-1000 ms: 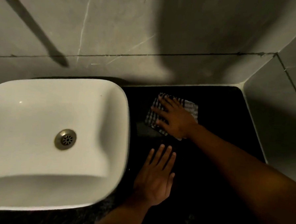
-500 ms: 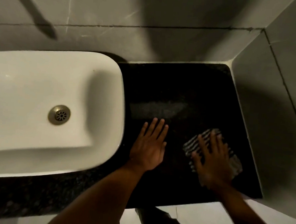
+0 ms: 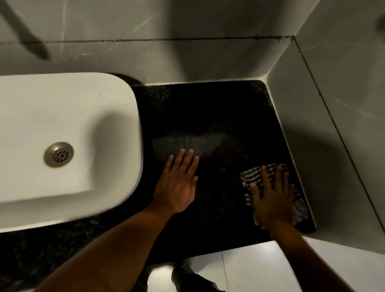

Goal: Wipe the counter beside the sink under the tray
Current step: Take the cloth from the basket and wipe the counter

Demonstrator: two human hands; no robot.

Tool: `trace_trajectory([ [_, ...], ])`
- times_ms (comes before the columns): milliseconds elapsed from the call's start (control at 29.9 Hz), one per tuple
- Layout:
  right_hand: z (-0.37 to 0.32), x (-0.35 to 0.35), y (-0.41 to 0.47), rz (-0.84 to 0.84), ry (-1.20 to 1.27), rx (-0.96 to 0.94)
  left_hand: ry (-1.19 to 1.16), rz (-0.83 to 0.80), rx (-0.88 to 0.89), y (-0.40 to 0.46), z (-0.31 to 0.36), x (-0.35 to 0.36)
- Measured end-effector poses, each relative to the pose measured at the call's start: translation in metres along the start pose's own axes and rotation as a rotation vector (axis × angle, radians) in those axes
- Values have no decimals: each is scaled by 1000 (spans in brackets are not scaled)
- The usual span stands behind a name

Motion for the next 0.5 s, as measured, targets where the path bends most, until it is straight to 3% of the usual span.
trace_trajectory([
  [134, -52, 19, -53, 20, 6, -39, 12, 19, -5, 1, 1, 1],
  [267, -73, 4, -36, 51, 141, -20, -35, 37, -40, 4, 6, -11],
  [401, -26, -22, -46, 15, 289, 187, -168, -204, 28, 14, 41, -34],
  [501, -6, -17, -56, -204, 367, 320, -220, -465, 44, 20, 79, -38],
])
Point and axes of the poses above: each hand's wrist, its own y-axis towards the middle knuckle, its own x-axis out of the palm, z = x × y, the point moved 2 cm from there along y, towards the middle knuckle, and after that the axes turned 8 degrees about -x, right-handed, at the moved point
